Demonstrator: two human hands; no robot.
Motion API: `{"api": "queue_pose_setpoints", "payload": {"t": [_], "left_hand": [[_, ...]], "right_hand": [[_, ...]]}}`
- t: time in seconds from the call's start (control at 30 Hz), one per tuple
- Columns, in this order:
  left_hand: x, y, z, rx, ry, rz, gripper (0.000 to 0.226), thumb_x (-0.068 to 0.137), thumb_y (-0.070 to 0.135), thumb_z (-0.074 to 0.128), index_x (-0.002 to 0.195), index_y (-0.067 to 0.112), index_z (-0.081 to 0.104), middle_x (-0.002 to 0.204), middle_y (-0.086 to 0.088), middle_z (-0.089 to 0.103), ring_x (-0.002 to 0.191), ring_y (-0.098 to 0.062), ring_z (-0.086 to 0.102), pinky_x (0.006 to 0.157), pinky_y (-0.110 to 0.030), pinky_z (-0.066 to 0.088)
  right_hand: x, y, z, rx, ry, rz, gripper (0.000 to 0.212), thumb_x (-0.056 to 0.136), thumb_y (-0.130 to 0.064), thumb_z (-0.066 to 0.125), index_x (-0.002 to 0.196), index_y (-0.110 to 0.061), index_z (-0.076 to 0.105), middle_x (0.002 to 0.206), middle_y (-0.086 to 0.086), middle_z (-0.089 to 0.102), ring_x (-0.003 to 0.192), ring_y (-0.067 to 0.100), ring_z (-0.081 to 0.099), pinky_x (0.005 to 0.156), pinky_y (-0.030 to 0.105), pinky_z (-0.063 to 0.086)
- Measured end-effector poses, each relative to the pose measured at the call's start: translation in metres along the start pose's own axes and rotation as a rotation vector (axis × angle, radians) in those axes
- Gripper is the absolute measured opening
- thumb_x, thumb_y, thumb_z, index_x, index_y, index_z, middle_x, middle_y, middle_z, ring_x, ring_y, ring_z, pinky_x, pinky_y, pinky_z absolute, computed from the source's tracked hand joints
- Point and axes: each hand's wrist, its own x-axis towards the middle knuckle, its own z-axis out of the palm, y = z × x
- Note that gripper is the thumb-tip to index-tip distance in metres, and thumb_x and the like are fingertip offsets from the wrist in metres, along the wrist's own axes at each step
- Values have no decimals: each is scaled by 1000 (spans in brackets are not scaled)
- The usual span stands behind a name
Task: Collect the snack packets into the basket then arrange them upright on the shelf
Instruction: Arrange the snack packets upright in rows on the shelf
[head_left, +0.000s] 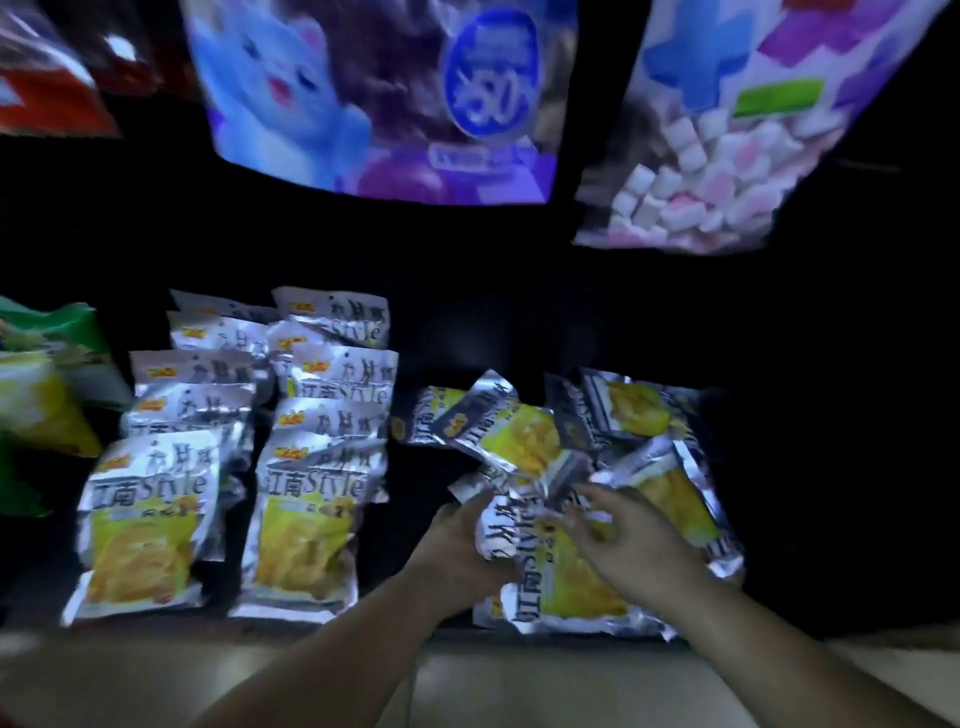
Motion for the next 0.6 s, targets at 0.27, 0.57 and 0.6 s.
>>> {"api": "queue_pose_setpoints", "payload": {"t": [0.27,0.57,0.6], "left_hand": [[21,-15,79,63,48,-72,122,56,57,82,152,61,6,167,-8,20,152,-27,21,113,-36,43],[42,10,87,168,103,-62,119,65,53,84,154,58,4,170,0,-4,153,-29,2,113,-44,37],[43,13,94,159,120,-45,117,64,53,83,154,58,8,170,-2,-5,152,-29,4,112,-44,37]], "right_hand": [[-4,74,27,-50,-57,175,62,90,-73,46,148,-58,32,168,-13,-1,155,26,-4,120,50,27],[0,122,6,264,-19,89,49,92,-59,60,140,-57,47,155,-42,5,152,1,9,114,24,23],[-1,125,5,254,16,77,49,92,-57,61,139,-56,49,156,-39,7,151,0,12,112,21,25]]}}
